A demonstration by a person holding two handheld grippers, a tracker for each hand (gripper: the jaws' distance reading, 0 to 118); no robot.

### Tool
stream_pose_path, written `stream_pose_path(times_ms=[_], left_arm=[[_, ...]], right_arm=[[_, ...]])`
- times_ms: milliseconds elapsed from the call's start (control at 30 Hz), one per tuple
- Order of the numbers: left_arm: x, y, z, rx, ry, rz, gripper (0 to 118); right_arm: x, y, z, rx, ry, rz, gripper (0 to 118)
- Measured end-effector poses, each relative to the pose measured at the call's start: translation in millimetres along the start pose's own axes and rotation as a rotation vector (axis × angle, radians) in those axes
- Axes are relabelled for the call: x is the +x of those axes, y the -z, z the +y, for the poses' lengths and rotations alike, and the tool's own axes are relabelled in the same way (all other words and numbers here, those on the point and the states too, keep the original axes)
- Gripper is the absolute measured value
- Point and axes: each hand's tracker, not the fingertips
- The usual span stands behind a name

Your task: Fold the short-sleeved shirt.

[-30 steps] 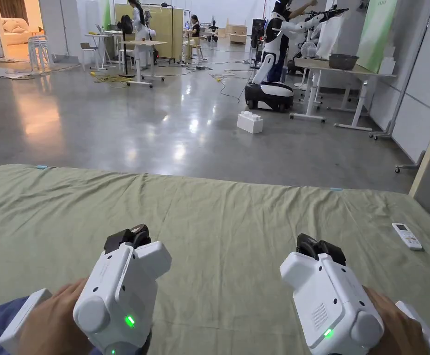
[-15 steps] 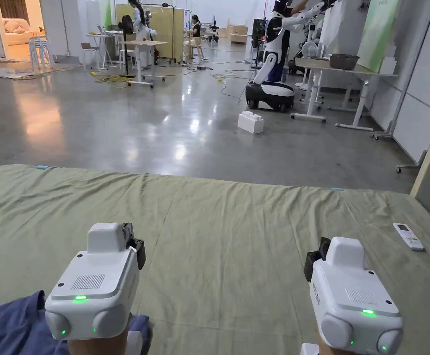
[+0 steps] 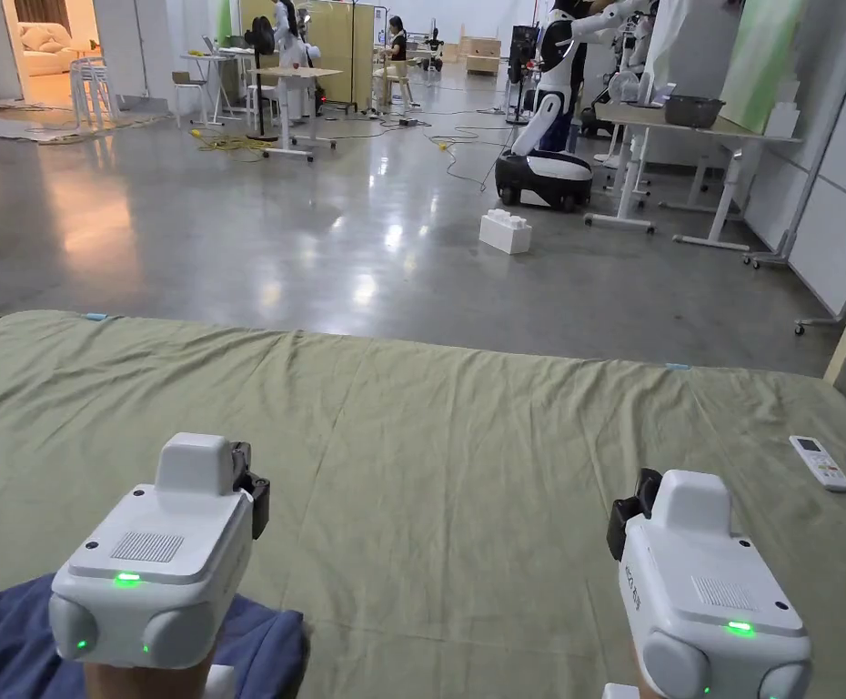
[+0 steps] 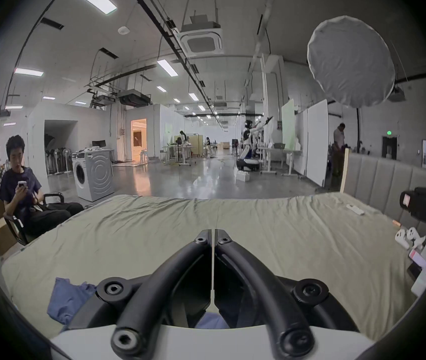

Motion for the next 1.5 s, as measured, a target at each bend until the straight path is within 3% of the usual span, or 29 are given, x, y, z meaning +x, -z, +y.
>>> stream_pose_path(times_ms=[167,567,633,700,733,767,900,1033,1100,1167,1200,1267,1400,1500], left_arm=[[-40,-12,-19,-0.148,0.02,0.005,1],[-156,-2,-110,-0.669,-0.11,0.028,3],[-161,3,-123,-0.738,-0.128,0.035,22],[-164,10,-140,-0.749,-0.119,0.03,76],[-163,12,-149,-0.759,-0.115,0.032,91],[-162,15,-156,-0.788,-0.106,0.042,95],[-166,34,-194,-0.916,-0.086,0.078,92],[-161,28,-204,-0.852,-0.078,0.095,83],[-150,25,-200,-0.816,-0.029,0.076,53],[-138,21,-200,-0.771,0.064,0.076,2],[-134,22,-204,-0.775,0.112,0.093,2],[-135,20,-213,-0.769,0.072,0.102,2],[-159,15,-211,-0.719,-0.184,0.119,2],[-156,8,-199,-0.621,-0.068,0.082,2]], right_arm=[[-9,0,-5,-0.014,-0.024,0.028,0],[-33,13,-33,-0.088,-0.056,0.098,0],[-37,16,-36,-0.094,-0.068,0.11,0],[-39,17,-38,-0.102,-0.076,0.11,0],[-40,17,-39,-0.106,-0.072,0.111,0],[-41,18,-41,-0.111,-0.07,0.113,0],[-42,21,-46,-0.137,-0.078,0.122,0],[-43,22,-49,-0.15,-0.076,0.13,0],[-44,22,-51,-0.152,-0.077,0.131,0],[-46,23,-52,-0.158,-0.074,0.138,0],[-47,22,-52,-0.161,-0.073,0.143,0],[-48,21,-53,-0.164,-0.073,0.154,0],[-48,17,-51,-0.155,-0.082,0.162,0],[-44,14,-47,-0.147,-0.089,0.158,0]])
